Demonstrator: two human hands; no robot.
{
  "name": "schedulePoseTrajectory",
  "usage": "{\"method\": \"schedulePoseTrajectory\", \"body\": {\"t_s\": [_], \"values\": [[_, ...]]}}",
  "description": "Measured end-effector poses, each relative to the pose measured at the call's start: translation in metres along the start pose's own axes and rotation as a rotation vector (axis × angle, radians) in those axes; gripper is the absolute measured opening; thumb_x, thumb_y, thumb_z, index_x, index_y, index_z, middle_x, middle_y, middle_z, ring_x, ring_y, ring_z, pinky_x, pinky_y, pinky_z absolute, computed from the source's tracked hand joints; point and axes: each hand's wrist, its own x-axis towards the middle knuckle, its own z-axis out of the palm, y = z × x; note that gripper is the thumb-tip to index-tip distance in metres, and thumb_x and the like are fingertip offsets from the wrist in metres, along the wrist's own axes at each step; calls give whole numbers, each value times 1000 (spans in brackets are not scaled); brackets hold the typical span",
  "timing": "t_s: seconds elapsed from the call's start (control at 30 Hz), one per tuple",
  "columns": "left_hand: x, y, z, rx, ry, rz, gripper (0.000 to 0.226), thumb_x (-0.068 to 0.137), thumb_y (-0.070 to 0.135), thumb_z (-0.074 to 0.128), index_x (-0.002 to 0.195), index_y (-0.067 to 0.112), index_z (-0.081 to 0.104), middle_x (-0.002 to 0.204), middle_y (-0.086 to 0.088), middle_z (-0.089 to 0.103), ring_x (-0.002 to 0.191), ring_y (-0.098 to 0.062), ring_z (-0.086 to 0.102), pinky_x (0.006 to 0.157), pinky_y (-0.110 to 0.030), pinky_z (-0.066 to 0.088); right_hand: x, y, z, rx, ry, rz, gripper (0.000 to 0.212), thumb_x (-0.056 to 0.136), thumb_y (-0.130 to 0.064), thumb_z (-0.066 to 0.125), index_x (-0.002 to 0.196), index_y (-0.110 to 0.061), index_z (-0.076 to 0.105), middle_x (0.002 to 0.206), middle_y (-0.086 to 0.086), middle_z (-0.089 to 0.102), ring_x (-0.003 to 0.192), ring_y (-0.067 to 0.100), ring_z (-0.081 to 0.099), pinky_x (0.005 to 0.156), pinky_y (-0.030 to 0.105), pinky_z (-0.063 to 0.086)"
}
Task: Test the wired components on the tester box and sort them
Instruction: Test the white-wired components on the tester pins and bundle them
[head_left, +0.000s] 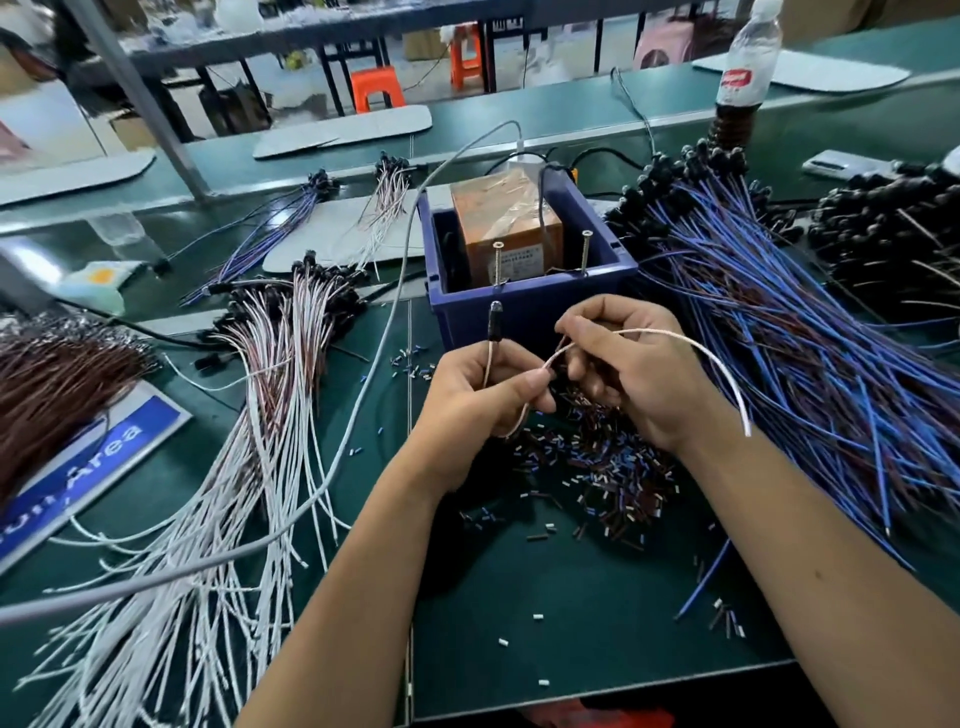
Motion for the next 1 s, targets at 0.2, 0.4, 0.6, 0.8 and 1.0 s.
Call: {"method": "schedulePoseTrajectory", "body": {"t_s": [0.2,0.4,0.6,0.8,1.0], "values": [[1,0,2,-1,99,-9,13,86,17,70,77,24,77,62,-4,65,43,-6,38,43,-16,29,-3,2,0,-64,-79,-31,22,95,-10,55,93,-12,77,60,11,59,43,17,41,40,21,28],[2,-1,3,112,133,16,14,88,20,67,78,21,77,58,3,57,44,-4,40,44,-14,30,-3,2,2,-140,-42,-120,11,97,-13,72,88,-9,76,67,9,65,44,14,48,39,20,33],[3,2,2,101,98,27,17,90,19,65,75,18,74,58,2,52,41,-5,34,42,-14,26,4,-17,-4,-394,-93,-176,14,95,-17,76,84,-8,75,64,5,68,46,13,54,43,18,40],[4,4,5,12,29,8,18,89,17,64,73,17,72,58,3,47,48,-9,29,43,-18,21,5,-40,-18,-441,-137,-226,15,96,-17,74,83,-11,71,64,2,68,44,12,54,42,18,41],[2,7,-4,-196,12,-36,18,92,13,59,75,13,67,58,2,34,55,-12,17,45,-20,18,6,-70,-50,-211,102,-233,19,96,-31,73,83,-18,72,62,-2,64,42,10,49,36,18,33]]}}
